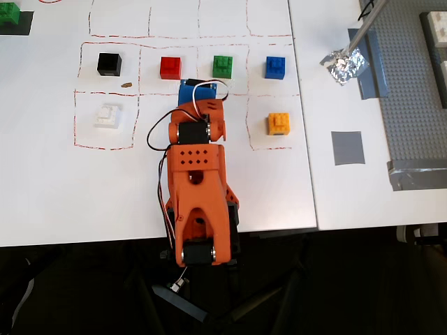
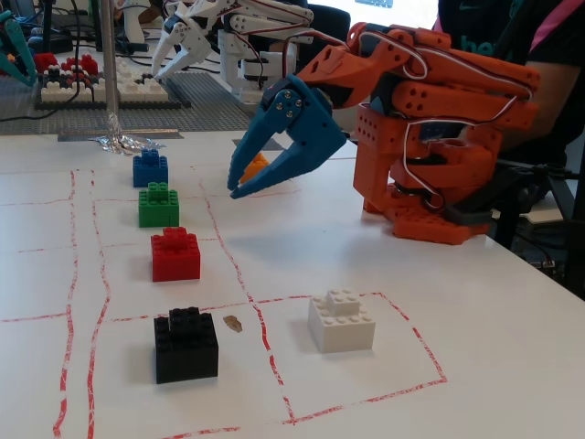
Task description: Grab the block and put it in the grey marker
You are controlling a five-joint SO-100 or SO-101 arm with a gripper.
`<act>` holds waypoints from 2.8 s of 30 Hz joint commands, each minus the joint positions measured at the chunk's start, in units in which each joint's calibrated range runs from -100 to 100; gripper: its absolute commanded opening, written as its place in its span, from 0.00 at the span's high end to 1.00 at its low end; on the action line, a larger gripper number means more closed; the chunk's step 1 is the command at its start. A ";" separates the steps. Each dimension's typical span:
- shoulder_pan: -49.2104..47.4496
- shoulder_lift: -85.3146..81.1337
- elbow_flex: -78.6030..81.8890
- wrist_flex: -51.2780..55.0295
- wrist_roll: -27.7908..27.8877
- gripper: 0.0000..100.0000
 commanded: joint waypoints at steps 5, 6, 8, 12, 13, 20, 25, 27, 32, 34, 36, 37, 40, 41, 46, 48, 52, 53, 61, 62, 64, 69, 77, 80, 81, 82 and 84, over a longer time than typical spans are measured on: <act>3.83 9.31 -14.51 3.33 -0.34 1.00; 4.27 11.30 -17.14 4.39 -0.49 1.00; 5.42 15.78 -22.49 6.43 -0.88 1.00; 7.27 26.03 -33.64 10.92 -0.93 1.00; 7.54 28.62 -36.63 12.23 -0.98 1.00; 9.48 43.01 -54.77 21.70 -2.98 1.00; 14.59 49.47 -62.38 26.60 -4.25 1.00; 17.42 52.14 -64.74 28.56 -4.35 1.00; 24.92 57.91 -69.36 31.98 -4.69 1.00; 28.00 60.15 -71.72 34.27 -4.88 1.00; 30.83 62.05 -73.90 36.72 -4.84 1.00; 32.15 62.91 -74.62 37.62 -4.69 1.00; 35.41 64.98 -75.98 38.76 -4.20 1.00; 36.56 65.67 -76.43 38.92 -4.00 1.00; 41.50 69.55 -79.88 41.45 -3.42 1.00; 43.09 71.10 -81.15 42.43 -3.37 1.00; 46.35 74.46 -83.33 43.41 -4.10 1.00; 47.24 75.41 -83.78 43.66 -4.49 1.00; 52.09 81.09 -86.04 47.49 -8.35 0.89; 52.35 81.78 -86.23 47.66 -8.60 0.87; 52.79 82.82 -86.59 47.74 -9.28 0.80; 52.27 85.49 -86.77 47.98 -11.77 0.64; 49.18 91.69 -87.04 46.76 -15.92 0.57; 47.41 93.16 -86.23 44.47 -17.05 0.56; 46.80 93.76 -86.14 43.66 -17.44 0.55; 46.18 94.36 -86.32 43.00 -17.83 0.55; 44.94 95.91 -87.04 42.02 -18.66 0.56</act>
